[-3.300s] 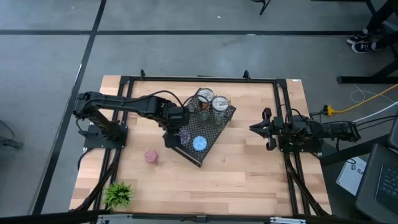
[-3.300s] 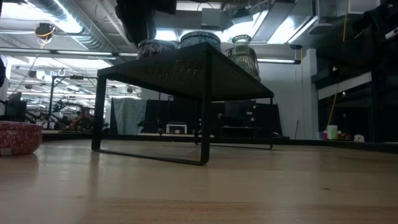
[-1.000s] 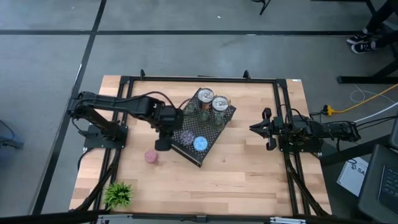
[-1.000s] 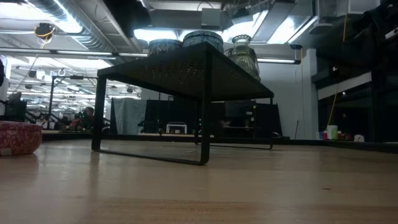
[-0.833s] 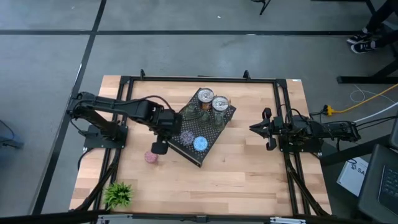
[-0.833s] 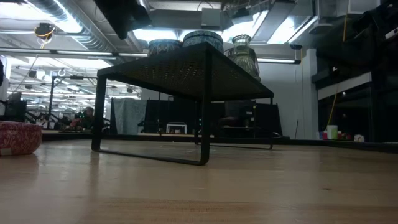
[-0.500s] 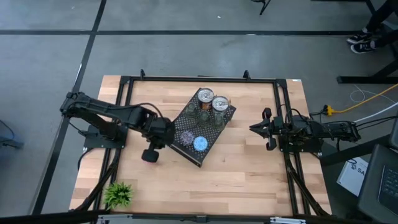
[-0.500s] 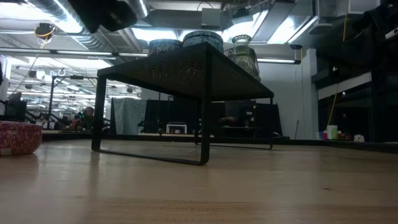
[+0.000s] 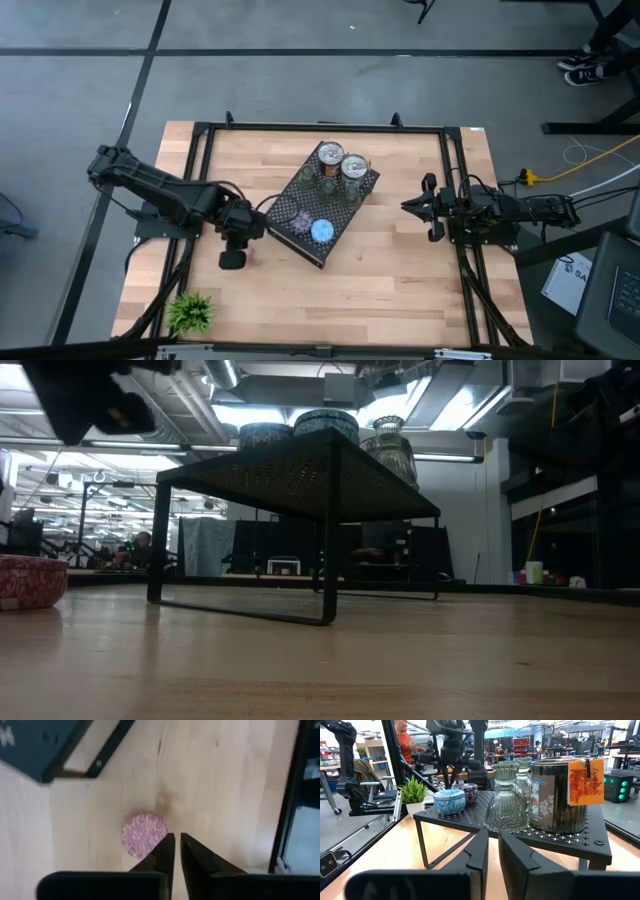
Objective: Pick & Place candle stick holders
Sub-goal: Put the pink scented candle on the shelf
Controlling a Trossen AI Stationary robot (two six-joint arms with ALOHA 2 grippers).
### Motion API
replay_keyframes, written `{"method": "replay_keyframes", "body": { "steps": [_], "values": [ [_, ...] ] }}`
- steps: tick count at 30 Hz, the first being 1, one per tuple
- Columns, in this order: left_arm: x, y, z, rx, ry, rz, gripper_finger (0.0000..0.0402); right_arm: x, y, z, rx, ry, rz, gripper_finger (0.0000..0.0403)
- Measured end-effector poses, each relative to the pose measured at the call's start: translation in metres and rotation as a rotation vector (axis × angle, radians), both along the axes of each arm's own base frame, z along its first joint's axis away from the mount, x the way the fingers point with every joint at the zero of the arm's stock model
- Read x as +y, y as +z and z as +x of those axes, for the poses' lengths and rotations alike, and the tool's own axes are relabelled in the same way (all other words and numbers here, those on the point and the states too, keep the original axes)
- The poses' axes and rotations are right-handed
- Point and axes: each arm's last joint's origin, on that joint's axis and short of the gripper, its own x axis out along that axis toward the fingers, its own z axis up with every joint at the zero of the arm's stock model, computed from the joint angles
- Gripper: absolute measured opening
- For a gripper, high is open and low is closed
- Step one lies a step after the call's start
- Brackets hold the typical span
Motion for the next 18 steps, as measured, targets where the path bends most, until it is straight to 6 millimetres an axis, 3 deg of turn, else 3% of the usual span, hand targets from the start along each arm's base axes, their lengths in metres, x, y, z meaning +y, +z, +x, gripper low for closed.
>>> {"method": "replay_keyframes", "body": {
  "steps": [8, 18],
  "values": [
    [-0.003, -0.017, -0.020, 0.041, 0.051, -0.005, 0.0126, 0.000, 0.000, 0.000, 0.000, 0.000, 0.000, 0.0048],
    [-0.010, -0.039, -0.025, 0.007, 0.032, 0.064, 0.0270, 0.000, 0.000, 0.000, 0.000, 0.000, 0.000, 0.0048]
  ]
}}
